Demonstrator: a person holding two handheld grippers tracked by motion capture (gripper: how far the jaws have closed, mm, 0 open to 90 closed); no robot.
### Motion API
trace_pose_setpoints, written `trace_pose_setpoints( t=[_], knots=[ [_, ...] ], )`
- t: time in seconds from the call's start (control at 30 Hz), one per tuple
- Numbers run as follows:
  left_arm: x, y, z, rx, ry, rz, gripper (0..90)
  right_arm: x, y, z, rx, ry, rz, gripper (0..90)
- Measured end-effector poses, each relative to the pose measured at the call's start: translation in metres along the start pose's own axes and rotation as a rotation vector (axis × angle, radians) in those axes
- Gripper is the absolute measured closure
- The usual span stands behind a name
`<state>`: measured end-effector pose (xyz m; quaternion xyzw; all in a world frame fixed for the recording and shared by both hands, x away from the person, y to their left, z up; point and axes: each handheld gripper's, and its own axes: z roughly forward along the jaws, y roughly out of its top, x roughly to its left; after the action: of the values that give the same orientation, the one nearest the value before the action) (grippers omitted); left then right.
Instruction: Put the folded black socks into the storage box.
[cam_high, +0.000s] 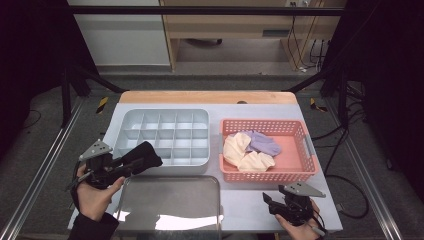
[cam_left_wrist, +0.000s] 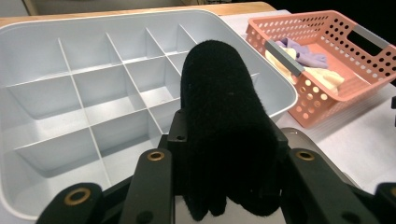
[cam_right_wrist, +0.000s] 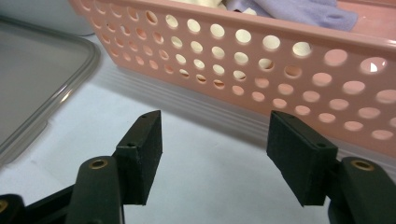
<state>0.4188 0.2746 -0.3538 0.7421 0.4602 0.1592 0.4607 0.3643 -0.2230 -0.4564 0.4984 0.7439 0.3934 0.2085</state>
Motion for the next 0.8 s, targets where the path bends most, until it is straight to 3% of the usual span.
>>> trace_pose_setpoints(
  t=[0.17, 0.37, 0.6, 0.8],
  knots=[
    [0.008, 0.009, -0.001, -0.004, 0.023, -0.012, 64.5, 0.001, 0.0, 0.001, 0.001, 0.002, -0.002, 36.4],
    [0.016, 0.021, -0.002, 0.012, 0.059, 0.006, 64.5, 0.0, 0.0, 0.001, -0.003, 0.006, 0.004, 36.4],
    [0.027, 0.034, 0.007, 0.076, 0.091, 0.034, 64.6, 0.0, 0.0, 0.001, 0.001, 0.009, 0.006, 36.4],
    [0.04, 0.036, 0.02, 0.148, 0.096, 0.043, 64.6, 0.0, 0.0, 0.002, 0.005, 0.007, 0.0, 36.5]
  ],
)
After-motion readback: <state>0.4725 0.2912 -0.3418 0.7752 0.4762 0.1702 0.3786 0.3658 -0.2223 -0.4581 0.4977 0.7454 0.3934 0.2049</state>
